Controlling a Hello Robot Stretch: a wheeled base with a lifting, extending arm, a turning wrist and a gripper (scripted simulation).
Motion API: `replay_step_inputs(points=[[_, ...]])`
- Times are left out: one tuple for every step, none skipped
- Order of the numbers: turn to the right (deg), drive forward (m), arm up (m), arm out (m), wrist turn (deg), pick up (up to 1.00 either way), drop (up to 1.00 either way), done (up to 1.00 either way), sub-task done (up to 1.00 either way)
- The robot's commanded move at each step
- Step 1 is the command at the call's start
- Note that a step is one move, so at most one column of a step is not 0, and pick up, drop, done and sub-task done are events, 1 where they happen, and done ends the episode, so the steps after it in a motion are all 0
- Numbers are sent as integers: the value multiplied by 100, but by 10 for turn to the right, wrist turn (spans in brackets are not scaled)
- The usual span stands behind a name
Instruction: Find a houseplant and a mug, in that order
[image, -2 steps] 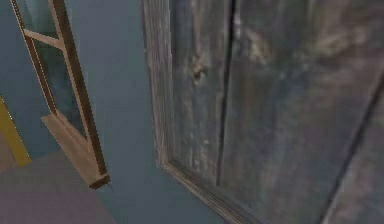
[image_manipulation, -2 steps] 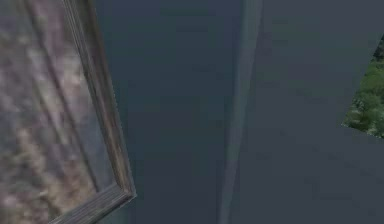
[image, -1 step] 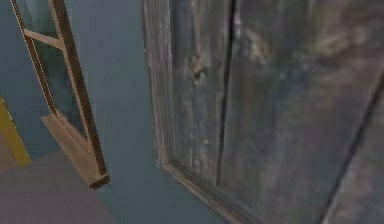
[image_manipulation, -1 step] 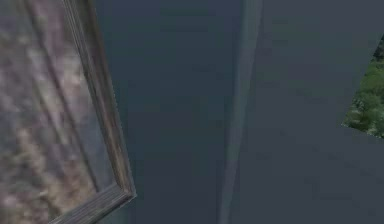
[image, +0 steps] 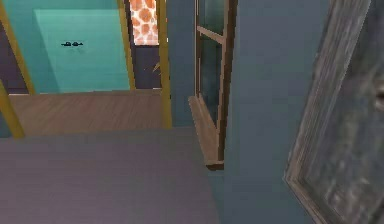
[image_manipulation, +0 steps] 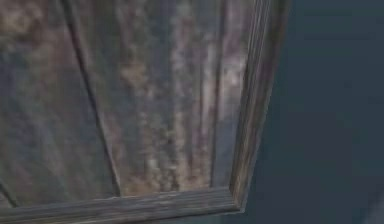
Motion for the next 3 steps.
replay_step_inputs(points=[[-150, 0, 0, 0, 0, 0, 0, 0, 0], [0, 100, 0, 0, 0, 0, 0, 0, 0], [-30, 0, 0, 0, 0, 0, 0, 0, 0]])
